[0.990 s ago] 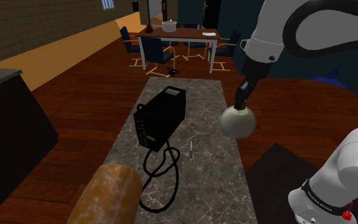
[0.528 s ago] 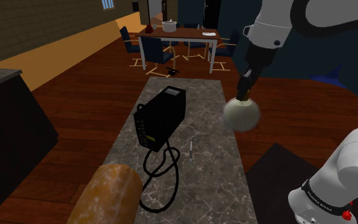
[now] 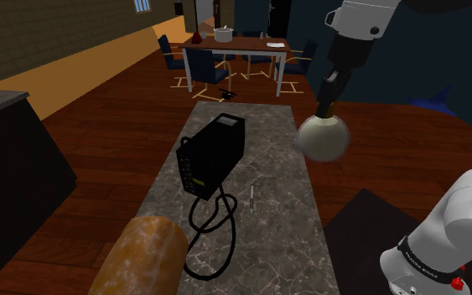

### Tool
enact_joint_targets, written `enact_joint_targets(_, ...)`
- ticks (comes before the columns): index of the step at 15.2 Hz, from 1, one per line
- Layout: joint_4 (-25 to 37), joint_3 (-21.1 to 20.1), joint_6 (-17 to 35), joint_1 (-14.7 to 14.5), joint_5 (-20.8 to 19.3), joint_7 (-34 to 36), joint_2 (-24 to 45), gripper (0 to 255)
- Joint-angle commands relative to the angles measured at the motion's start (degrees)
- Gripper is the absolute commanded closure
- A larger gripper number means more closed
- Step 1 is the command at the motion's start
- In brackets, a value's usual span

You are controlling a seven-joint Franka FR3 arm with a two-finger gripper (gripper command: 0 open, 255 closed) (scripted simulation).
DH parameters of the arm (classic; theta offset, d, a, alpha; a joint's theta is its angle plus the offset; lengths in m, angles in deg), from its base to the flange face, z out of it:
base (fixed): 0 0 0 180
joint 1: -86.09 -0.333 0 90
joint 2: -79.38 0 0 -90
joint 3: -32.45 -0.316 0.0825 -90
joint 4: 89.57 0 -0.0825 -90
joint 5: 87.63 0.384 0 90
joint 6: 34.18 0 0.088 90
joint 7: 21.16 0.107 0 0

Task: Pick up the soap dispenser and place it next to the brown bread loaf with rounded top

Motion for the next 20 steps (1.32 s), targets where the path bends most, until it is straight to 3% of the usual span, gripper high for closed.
enact_joint_targets(1,1.9,0.08,-1.5,0.06,-0.11,0.15,0.38,255)
enact_joint_targets(11,5.41,-10.72,-1.74,-2.87,4.58,12.84,1.81,255)
enact_joint_targets(20,13.56,-23.11,-0.86,-3.76,6.45,26.49,8.46,255)
